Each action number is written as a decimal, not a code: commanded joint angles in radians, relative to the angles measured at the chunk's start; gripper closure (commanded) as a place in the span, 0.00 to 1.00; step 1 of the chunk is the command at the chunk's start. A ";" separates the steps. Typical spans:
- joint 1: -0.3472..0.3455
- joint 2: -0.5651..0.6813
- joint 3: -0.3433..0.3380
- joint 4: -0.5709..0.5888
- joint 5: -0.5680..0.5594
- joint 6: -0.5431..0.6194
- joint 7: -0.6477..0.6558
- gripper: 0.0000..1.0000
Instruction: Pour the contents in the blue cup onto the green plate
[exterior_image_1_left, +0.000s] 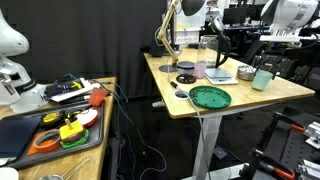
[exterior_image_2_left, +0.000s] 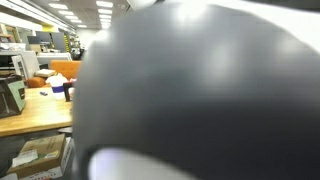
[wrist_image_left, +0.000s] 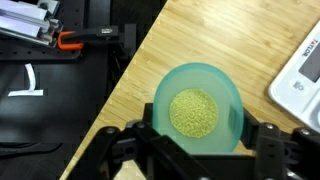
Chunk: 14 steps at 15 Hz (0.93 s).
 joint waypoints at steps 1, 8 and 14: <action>-0.011 -0.049 0.017 -0.016 0.022 -0.035 -0.070 0.48; 0.053 -0.137 0.053 -0.051 -0.050 -0.036 0.043 0.48; 0.130 -0.187 0.129 -0.053 -0.074 -0.007 0.194 0.48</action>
